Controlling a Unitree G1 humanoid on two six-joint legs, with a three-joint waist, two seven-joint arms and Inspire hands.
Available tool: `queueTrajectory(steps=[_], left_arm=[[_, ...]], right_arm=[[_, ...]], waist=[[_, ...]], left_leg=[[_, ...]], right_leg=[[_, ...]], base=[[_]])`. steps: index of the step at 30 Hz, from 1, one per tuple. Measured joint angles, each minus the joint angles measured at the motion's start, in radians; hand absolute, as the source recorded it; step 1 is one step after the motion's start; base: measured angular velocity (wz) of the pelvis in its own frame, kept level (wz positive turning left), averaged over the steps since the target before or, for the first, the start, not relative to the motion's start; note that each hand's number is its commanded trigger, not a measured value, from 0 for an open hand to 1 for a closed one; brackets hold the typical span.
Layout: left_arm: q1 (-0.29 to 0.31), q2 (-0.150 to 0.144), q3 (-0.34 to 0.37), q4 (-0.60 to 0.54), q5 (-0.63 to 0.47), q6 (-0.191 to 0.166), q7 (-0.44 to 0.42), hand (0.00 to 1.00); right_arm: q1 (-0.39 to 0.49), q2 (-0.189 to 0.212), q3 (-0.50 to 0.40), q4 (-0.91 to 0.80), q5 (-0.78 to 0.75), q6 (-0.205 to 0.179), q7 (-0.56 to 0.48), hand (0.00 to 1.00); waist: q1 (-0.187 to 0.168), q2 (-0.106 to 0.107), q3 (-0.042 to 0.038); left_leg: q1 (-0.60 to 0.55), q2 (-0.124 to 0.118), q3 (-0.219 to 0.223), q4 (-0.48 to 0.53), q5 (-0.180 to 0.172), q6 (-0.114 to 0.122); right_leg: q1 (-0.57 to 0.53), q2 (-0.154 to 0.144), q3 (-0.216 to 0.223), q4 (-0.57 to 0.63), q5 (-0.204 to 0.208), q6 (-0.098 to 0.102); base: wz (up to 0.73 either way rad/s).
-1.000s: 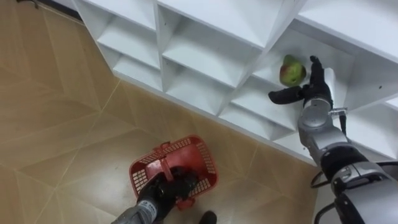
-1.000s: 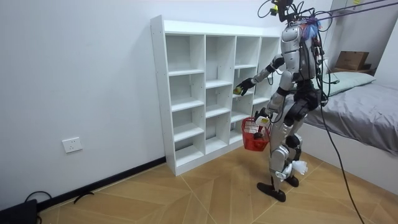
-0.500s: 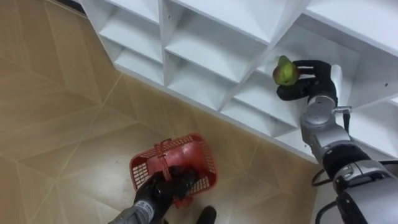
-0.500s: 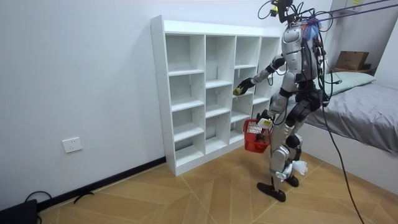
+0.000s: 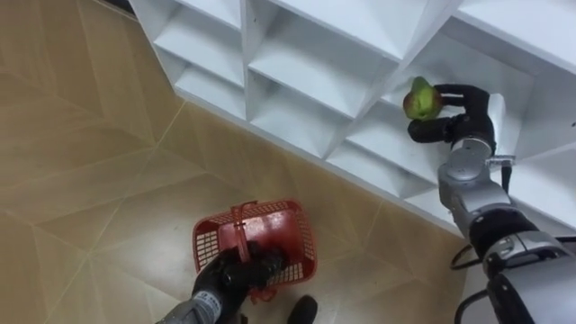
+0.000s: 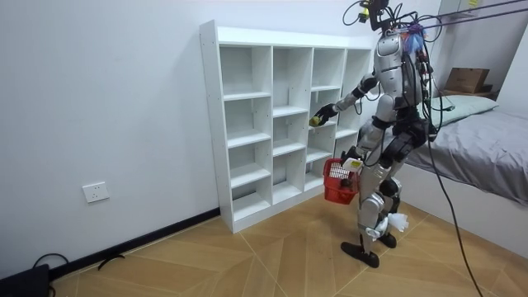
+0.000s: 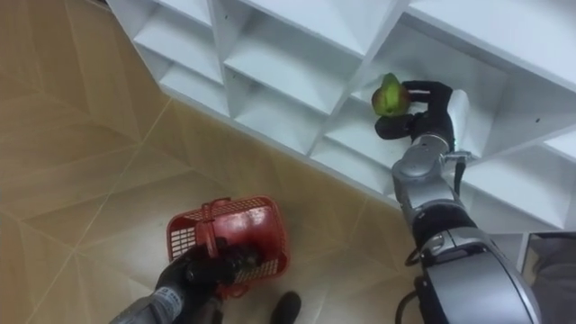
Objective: Collect fruits from the closet
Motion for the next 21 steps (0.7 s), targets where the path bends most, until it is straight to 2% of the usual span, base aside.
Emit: queueTrajectory(steps=[11, 17, 21], left_arm=[[-0.001, 0.001, 0.001, -0.03, 0.003, 0.0, 0.0, 1.0], [-0.009, -0.003, 0.025, -0.03, 0.033, 0.002, -0.003, 1.0], [-0.02, -0.002, 0.041, -0.03, 0.03, 0.002, -0.003, 1.0]], right_arm=[[0.0, -0.01, 0.002, -0.002, 0.006, -0.003, 0.002, 1.0], [0.0, -0.017, 0.002, -0.003, 0.031, 0.001, 0.005, 1.0], [0.002, -0.017, 0.004, -0.004, 0.034, 0.001, 0.043, 1.0]], waist=[[-0.001, 0.0, -0.0012], [-0.006, 0.002, -0.0043], [-0.029, 0.005, -0.0057]], left_leg=[[-0.004, 0.0, 0.0, 0.002, 0.001, 0.0], [0.0, 0.002, 0.0, 0.003, 0.001, 0.0], [0.033, 0.003, 0.003, 0.002, 0.001, 0.0]], right_leg=[[-0.001, 0.005, -0.001, -0.004, 0.0, 0.0], [0.012, 0.004, -0.005, -0.014, 0.003, -0.002], [0.043, 0.003, -0.005, -0.015, 0.003, -0.002]], base=[[0.0], [0.02], [0.0]])
